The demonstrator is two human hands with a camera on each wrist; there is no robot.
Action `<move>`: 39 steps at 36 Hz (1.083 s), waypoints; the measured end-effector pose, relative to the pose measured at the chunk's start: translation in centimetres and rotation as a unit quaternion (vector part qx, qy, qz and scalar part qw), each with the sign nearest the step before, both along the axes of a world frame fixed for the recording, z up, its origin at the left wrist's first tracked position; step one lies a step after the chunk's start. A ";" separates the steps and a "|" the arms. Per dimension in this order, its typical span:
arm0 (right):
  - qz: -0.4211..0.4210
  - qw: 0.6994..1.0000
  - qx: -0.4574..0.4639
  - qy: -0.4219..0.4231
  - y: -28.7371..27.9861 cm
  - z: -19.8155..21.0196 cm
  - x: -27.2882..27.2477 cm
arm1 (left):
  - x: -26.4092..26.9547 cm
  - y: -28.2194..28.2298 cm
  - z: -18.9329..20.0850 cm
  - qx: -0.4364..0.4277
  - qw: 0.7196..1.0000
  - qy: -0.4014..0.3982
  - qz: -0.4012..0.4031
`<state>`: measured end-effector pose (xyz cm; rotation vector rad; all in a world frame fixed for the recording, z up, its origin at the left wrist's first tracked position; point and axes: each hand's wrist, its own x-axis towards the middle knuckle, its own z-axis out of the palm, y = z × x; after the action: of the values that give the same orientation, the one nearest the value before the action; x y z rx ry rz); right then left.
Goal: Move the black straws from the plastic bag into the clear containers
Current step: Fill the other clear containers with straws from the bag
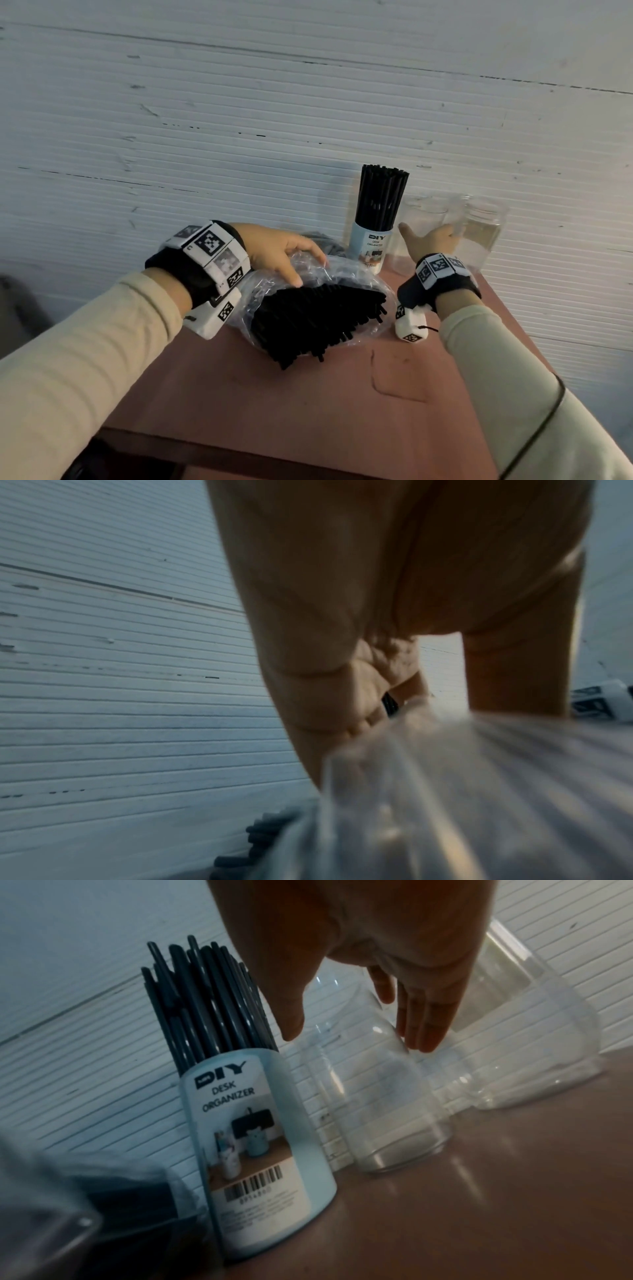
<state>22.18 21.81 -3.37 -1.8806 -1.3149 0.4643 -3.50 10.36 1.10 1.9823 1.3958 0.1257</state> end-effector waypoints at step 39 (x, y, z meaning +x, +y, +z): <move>0.144 0.989 -0.018 0.033 -15.0 -0.3 8.2 | 2.3 -6.7 -2.6 0.223 0.968 -0.047 0.105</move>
<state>30.36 6.80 -3.69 -1.6948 -1.5486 0.6966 -1.19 3.63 -1.48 2.1381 1.6160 0.6748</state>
